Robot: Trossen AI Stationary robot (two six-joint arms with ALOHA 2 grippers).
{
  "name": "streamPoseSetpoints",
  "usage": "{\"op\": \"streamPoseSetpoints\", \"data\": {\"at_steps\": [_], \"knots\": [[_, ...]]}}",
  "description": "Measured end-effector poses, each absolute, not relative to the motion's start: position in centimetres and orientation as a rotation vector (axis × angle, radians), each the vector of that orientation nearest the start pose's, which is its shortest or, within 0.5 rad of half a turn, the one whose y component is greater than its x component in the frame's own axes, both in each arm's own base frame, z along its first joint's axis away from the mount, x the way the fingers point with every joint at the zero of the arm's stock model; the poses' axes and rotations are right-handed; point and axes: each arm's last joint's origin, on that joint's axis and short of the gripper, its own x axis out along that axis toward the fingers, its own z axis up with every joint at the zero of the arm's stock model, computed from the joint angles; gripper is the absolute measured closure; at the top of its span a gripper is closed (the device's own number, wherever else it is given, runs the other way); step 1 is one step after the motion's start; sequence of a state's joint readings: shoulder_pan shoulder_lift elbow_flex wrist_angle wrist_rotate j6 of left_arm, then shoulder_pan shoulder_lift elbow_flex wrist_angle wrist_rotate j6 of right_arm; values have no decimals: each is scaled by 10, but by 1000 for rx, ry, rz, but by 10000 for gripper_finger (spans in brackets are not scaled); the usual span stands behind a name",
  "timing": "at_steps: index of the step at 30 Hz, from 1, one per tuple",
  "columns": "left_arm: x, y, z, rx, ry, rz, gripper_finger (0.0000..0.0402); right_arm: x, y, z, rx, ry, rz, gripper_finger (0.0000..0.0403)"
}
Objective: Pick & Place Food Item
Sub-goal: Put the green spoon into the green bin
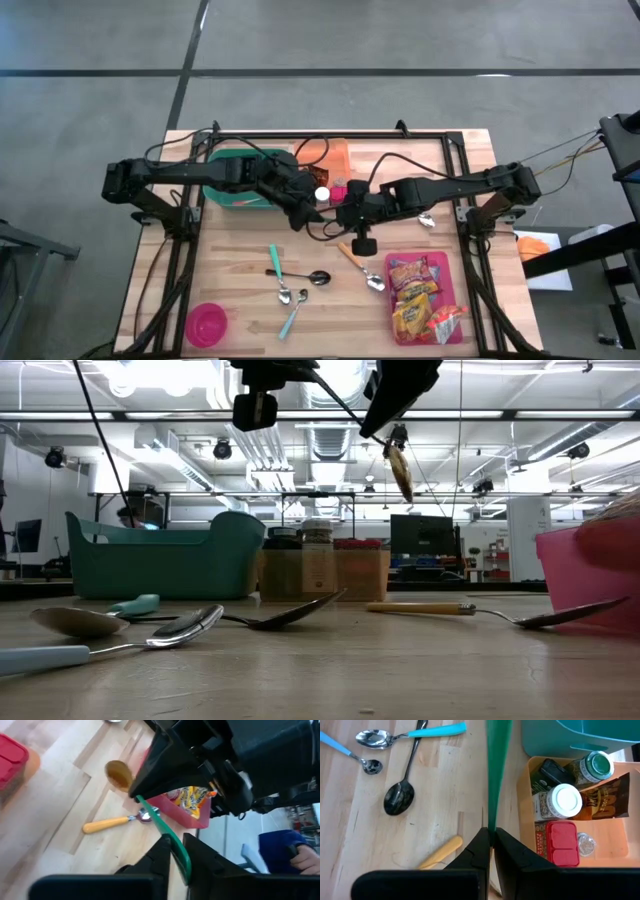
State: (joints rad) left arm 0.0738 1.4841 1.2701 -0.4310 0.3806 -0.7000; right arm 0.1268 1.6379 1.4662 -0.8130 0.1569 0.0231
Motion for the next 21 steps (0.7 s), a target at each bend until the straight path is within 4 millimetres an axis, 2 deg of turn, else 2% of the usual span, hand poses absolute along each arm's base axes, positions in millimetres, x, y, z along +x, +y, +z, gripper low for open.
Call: {"op": "streamPoseSetpoints", "data": {"at_steps": [2, 5, 21], "knots": [[324, 13, 315, -786, 721, -60, 382, 340, 39, 304, -115, 980, -37, 391], [323, 14, 314, -752, 728, -60, 396, 340, 39, 304, -112, 979, -37, 391], [321, 15, 312, -711, 745, -4, 401, 340, 38, 303, -126, 973, -74, 387]]}}
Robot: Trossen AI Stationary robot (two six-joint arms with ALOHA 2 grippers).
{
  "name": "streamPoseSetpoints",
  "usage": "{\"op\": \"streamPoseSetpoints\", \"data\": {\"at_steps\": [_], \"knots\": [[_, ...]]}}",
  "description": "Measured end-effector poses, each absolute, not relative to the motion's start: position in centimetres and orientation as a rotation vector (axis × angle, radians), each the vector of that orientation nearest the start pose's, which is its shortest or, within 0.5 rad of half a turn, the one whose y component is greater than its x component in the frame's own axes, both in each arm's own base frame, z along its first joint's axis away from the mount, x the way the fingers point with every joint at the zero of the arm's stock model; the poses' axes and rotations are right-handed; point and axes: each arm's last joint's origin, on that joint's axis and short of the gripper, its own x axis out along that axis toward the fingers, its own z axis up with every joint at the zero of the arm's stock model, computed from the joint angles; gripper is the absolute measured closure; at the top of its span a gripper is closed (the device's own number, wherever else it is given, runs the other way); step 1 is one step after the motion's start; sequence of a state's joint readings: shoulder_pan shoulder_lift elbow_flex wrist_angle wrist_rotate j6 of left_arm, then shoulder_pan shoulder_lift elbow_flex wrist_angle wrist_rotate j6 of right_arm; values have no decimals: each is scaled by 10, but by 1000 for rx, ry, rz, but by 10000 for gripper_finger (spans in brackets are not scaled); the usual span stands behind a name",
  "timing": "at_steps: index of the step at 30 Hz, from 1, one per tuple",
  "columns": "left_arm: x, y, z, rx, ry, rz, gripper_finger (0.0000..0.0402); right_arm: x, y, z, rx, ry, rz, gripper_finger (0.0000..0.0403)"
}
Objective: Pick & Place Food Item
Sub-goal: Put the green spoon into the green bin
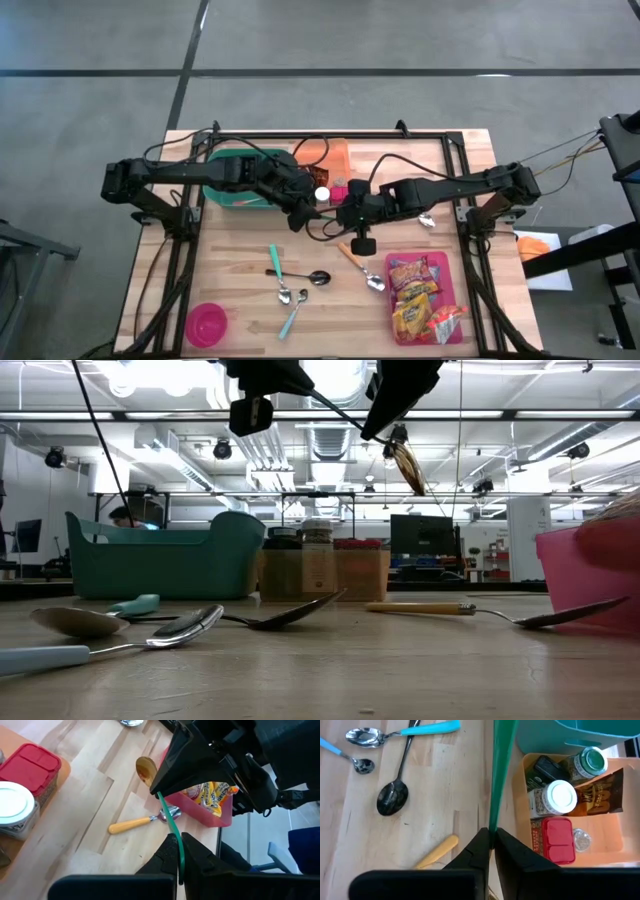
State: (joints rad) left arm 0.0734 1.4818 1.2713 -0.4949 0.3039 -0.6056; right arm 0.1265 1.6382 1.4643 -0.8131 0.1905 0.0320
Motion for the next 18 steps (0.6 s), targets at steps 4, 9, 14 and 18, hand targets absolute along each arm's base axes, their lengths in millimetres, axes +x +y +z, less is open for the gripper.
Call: {"op": "streamPoseSetpoints", "data": {"at_steps": [4, 9, 14, 18], "knots": [[321, 15, 312, -704, 740, 6, 401, 343, 38, 307, -81, 932, -95, 355], [319, 15, 316, -690, 736, 8, 401, 343, 38, 308, -74, 924, -101, 294], [318, 16, 318, -664, 738, 32, 401, 345, 37, 308, -53, 908, -109, 240], [315, 17, 322, -616, 726, 50, 401, 346, 35, 310, -36, 882, -154, 215]]}}
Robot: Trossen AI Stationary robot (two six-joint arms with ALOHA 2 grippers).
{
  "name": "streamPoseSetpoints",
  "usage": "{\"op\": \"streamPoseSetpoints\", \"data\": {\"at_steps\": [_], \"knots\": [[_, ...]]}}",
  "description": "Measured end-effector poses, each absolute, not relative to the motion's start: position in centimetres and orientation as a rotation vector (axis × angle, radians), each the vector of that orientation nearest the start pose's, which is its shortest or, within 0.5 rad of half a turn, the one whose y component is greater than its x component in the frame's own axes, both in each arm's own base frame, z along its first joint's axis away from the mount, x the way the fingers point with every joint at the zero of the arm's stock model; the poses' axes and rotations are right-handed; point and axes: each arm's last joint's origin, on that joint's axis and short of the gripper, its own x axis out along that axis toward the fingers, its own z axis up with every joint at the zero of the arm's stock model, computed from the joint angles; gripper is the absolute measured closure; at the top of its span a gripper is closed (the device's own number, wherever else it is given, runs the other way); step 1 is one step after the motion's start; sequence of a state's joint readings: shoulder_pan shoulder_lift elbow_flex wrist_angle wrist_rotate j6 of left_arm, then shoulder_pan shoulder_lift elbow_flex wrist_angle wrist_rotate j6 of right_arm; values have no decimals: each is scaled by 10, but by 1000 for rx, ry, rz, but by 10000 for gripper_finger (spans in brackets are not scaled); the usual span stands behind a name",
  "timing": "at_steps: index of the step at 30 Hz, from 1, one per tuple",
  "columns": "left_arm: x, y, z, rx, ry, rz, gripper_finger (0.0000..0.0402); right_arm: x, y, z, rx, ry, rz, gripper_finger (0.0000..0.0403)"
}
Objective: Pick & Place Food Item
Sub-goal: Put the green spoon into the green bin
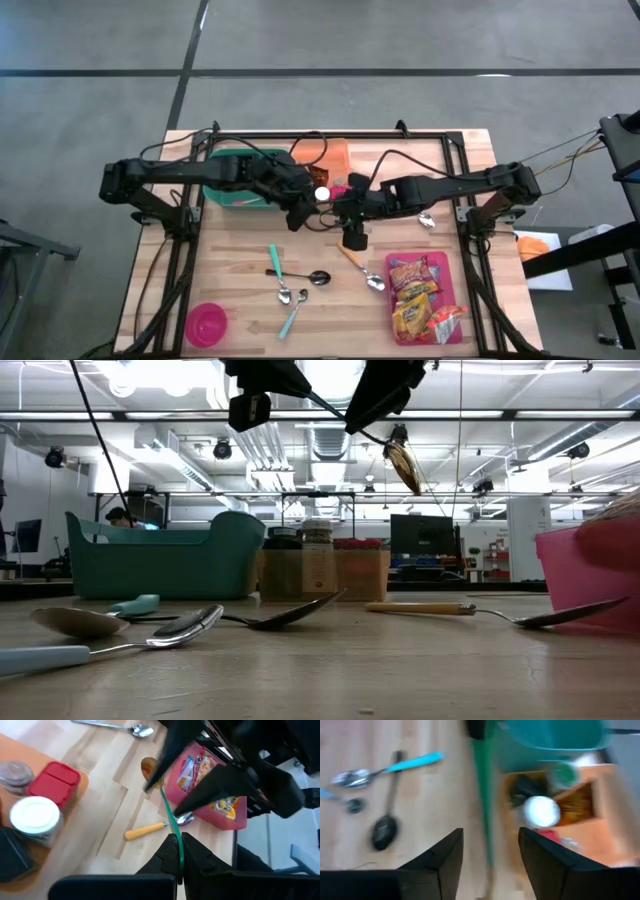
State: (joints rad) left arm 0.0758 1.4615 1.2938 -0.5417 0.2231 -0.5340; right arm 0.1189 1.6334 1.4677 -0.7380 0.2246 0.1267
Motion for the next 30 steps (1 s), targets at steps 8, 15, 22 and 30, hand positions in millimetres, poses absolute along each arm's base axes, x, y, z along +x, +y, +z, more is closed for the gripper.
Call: {"op": "streamPoseSetpoints", "data": {"at_steps": [8, 15, 22, 30], "knots": [[297, 27, 341, -516, 645, 158, 401, 337, 26, 339, -93, 795, -431, 211], [266, 29, 368, -414, 551, 252, 401, 316, 27, 368, 28, 687, -456, 211], [235, 26, 384, -370, 478, 261, 401, 301, 34, 369, 171, 654, -488, 211], [204, 24, 392, -357, 381, 299, 401, 307, 37, 351, 218, 609, -510, 211]]}}
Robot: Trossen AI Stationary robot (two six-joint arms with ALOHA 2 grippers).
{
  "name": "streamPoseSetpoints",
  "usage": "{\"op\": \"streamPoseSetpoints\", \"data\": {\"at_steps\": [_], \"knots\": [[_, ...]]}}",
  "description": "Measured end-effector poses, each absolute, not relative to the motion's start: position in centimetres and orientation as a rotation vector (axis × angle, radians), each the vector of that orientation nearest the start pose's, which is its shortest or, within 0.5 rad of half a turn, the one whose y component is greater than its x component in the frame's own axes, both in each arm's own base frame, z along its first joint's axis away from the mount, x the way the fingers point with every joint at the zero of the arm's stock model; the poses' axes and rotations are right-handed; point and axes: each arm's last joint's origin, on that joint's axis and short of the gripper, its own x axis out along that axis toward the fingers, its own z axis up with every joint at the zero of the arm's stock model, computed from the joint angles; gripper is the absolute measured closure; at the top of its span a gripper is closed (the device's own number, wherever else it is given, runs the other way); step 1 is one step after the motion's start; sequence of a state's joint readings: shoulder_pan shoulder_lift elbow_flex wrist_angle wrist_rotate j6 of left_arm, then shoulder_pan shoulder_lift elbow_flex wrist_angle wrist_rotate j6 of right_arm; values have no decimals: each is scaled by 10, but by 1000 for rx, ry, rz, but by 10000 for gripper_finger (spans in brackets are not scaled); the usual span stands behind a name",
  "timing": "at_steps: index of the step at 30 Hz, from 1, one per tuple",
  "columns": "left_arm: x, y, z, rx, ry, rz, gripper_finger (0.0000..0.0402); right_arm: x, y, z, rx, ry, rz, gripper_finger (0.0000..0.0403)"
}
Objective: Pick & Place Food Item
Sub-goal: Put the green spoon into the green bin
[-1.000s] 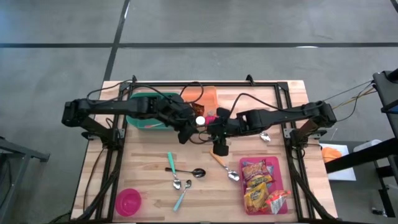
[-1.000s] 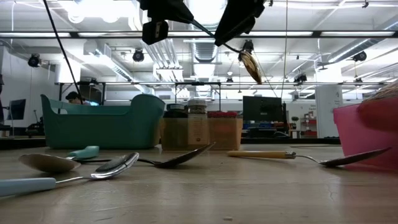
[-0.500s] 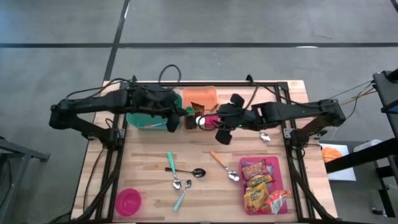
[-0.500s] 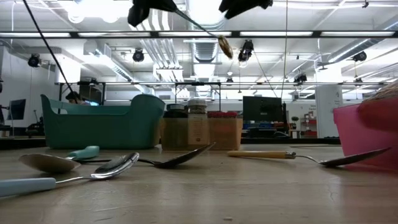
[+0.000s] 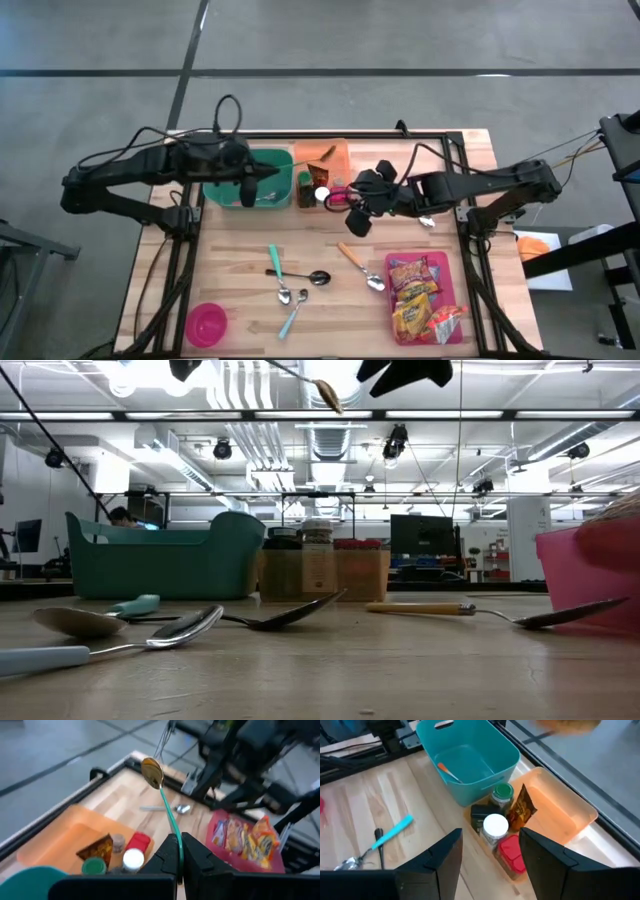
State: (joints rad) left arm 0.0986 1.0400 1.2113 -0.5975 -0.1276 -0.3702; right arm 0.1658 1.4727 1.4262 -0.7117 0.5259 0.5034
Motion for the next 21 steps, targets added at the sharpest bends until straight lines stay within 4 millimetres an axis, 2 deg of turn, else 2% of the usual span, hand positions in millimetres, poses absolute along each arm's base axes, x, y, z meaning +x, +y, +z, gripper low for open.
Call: {"op": "streamPoseSetpoints", "data": {"at_steps": [5, 10, 14, 21], "knots": [[195, 23, 392, -359, 272, 283, 401, 315, 39, 336, 255, 556, -467, 211], [198, 21, 380, -356, 176, 249, 401, 325, 40, 331, 265, 412, -418, 211], [204, 19, 371, -358, 70, 190, 401, 327, 41, 336, 260, 282, -382, 211], [210, 14, 362, -331, -160, 52, 401, 315, 39, 358, 219, 87, -337, 211]]}}
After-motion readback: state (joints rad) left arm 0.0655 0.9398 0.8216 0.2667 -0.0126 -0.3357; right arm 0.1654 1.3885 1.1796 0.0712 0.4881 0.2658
